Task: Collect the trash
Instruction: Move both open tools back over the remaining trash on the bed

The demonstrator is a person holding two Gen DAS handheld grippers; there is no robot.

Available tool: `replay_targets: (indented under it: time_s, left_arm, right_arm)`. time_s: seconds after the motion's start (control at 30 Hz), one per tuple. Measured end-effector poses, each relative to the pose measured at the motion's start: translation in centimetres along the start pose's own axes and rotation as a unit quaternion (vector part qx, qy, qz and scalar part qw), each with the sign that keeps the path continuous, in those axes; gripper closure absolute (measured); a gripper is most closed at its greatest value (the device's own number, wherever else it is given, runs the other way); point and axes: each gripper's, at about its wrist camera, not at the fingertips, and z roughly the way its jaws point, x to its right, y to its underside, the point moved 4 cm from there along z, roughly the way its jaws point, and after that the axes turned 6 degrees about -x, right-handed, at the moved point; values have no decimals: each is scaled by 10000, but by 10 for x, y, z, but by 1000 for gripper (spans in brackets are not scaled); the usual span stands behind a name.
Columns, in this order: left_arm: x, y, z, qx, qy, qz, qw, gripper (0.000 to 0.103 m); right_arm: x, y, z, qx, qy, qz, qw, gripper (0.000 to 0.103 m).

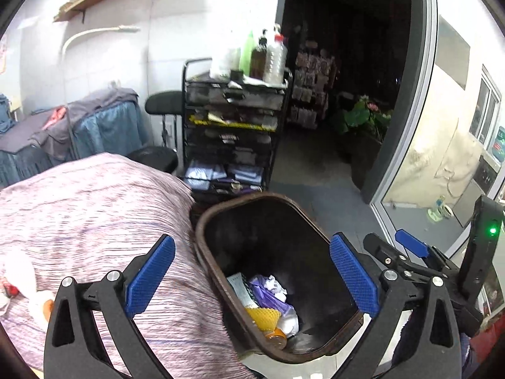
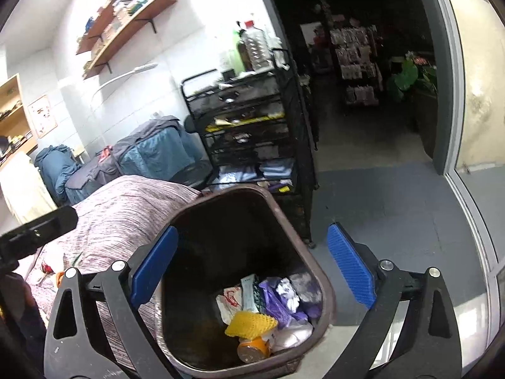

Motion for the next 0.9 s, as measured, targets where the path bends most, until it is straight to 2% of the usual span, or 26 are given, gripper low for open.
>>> replay_targets:
  time_s: [0.27,0.4,0.5,0.63,0.9]
  left_arm:
    - [-26,9,-45,429,-287,-198,9985,6]
    - [-47,15,-66,644,-479,-443,9958,6]
    - [-66,22,-80,742,-792,-543,9926,6]
    - [-89,34,-92,767,-1162,-622,9883,6]
    - [-140,64,-113,563,-1695,-918,9796,6]
  right_arm:
    - [-42,-5,-14,555,-13,-501,9972,6]
    - [-63,-7,-13,542,-87,-650,9964,6]
    - [-83,-8,-14,559,-126,-830,9949,6]
    - [-112,-7,-13,415,-410,-1090,9923,6]
    - [-186,13,7,-322,-1228,-1695,9773,6]
